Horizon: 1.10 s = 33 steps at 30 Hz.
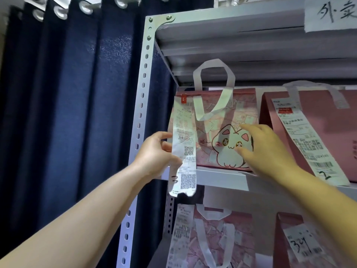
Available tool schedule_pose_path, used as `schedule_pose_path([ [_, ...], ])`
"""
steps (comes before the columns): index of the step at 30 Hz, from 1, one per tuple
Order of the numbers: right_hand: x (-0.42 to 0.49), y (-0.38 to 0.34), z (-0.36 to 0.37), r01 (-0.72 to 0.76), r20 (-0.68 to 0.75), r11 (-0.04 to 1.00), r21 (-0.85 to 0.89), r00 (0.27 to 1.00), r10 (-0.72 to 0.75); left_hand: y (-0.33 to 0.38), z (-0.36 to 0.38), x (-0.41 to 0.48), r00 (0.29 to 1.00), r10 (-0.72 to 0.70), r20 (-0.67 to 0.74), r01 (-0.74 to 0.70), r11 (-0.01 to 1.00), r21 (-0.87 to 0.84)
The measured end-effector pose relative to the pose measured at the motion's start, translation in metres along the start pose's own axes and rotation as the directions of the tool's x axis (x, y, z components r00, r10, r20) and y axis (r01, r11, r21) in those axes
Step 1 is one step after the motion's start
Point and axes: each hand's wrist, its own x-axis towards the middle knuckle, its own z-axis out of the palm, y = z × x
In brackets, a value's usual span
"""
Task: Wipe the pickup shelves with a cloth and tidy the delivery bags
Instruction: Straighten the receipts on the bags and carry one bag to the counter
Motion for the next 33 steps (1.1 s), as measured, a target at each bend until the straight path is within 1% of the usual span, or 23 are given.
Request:
schedule_pose_path([
  [2,-0.003,-0.003,0.001,0.039,-0.057,0.999,0.016,0.998,-0.038,0.002,-0.001,-0.005,0.999,-0.004,0.032,0.006,0.997,-0.071],
  [4,-0.006,-0.010,0.004,0.102,-0.083,0.994,0.040,0.992,-0.099,0.004,-0.001,-0.008,0.998,-0.006,0.054,0.012,0.993,-0.114],
  [7,-0.011,-0.026,0.010,0.190,-0.040,0.971,0.146,0.982,-0.186,0.006,-0.002,-0.010,0.997,-0.005,0.083,0.017,0.989,-0.146],
  [11,-0.017,-0.047,0.019,0.167,0.048,0.931,0.325,0.980,-0.193,0.006,-0.002,-0.013,0.994,0.003,0.112,0.019,0.980,-0.196],
  [13,-0.018,-0.054,0.026,0.157,0.066,0.908,0.388,0.978,-0.198,0.006,-0.001,-0.014,0.993,0.010,0.114,0.017,0.973,-0.230],
  [16,-0.018,-0.058,0.033,0.149,0.071,0.896,0.419,0.978,-0.196,0.005,-0.002,-0.014,0.993,0.015,0.115,0.016,0.966,-0.258],
  [19,-0.016,-0.059,0.036,0.135,0.075,0.894,0.428,0.980,-0.184,0.004,-0.002,-0.014,0.994,0.020,0.107,0.006,0.971,-0.237],
  [23,-0.015,-0.058,0.035,0.139,0.068,0.897,0.419,0.981,-0.184,0.005,-0.002,-0.014,0.998,0.021,0.061,-0.010,0.984,-0.175],
  [25,-0.018,-0.058,0.032,0.156,0.062,0.901,0.405,0.978,-0.197,0.004,-0.001,-0.014,1.000,0.024,0.018,-0.021,0.989,-0.147],
  [26,-0.020,-0.058,0.029,0.168,0.057,0.905,0.390,0.977,-0.206,0.004,-0.001,-0.015,0.999,0.035,-0.012,-0.036,0.994,-0.105],
  [27,-0.022,-0.057,0.026,0.182,0.045,0.910,0.372,0.976,-0.214,0.004,-0.001,-0.016,0.997,0.057,-0.042,-0.059,0.998,-0.035],
  [29,-0.028,-0.053,0.018,0.208,-0.004,0.918,0.339,0.976,-0.219,0.003,-0.002,-0.018,0.988,0.138,-0.076,-0.123,0.977,0.171],
  [31,-0.034,-0.046,0.008,0.217,-0.054,0.923,0.316,0.976,-0.211,0.004,-0.003,-0.021,0.968,0.235,-0.093,-0.188,0.914,0.359],
  [33,-0.041,-0.037,-0.003,0.196,-0.085,0.929,0.314,0.980,-0.178,0.007,-0.003,-0.024,0.942,0.315,-0.114,-0.233,0.860,0.453],
])
